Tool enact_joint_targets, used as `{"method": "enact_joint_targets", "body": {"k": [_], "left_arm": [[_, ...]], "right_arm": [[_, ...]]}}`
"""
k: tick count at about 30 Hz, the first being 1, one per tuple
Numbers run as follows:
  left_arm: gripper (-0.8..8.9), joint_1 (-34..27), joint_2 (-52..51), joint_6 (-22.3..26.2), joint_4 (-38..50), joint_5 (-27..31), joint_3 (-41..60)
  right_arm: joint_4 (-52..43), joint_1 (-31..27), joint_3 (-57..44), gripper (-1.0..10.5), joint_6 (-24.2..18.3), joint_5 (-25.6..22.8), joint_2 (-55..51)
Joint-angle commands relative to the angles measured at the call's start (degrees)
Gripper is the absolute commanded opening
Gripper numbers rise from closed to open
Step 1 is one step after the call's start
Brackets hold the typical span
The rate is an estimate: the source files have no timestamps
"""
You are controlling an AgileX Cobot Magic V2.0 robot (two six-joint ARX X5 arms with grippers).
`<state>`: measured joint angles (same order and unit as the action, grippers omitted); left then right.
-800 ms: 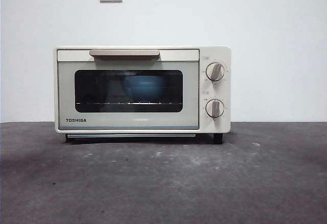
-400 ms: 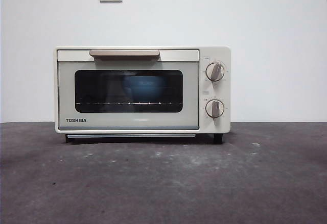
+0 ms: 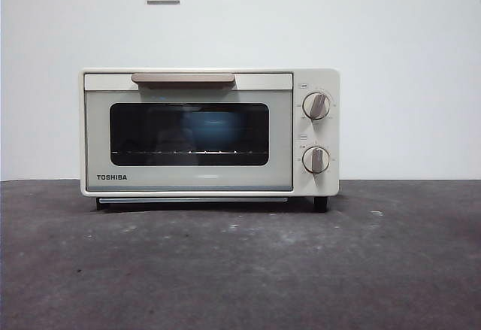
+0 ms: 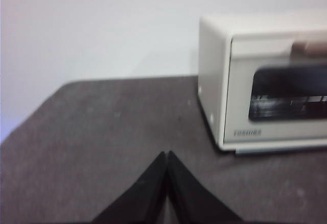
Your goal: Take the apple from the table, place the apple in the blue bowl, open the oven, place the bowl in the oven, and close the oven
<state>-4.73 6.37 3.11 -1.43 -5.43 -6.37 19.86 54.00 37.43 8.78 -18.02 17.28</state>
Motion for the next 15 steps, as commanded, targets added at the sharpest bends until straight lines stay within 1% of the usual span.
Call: {"method": "enact_joint_targets", "body": {"k": [1,6,11,13,15], "left_arm": [[0.07,-0.46,-1.68,0.39,0.59,0.15,2.64],[0.07,-0.68,-4.74,0.28,-2.49,0.15,5.51],[0.07,-0.72,-6.21,0.31,-9.07,0.15,5.99],[0.07,-0.79,-6.21,0.11,-8.83,0.13,5.99],[0.07,-0.77,-6.21,-1.36,-8.70,0.04,5.97]], "right_arm": [[-0.59,0.63,0.42,0.0,-0.48,-0.07,-0.20],[-0.59,0.63,0.42,0.0,-0.48,-0.07,-0.28],[-0.55,0.63,0.42,0.0,-0.48,-0.07,-0.28],[-0.70,0.63,0.42,0.0,-0.48,-0.07,-0.28],[-0.72,0.63,0.42,0.0,-0.48,-0.07,-0.28]]}}
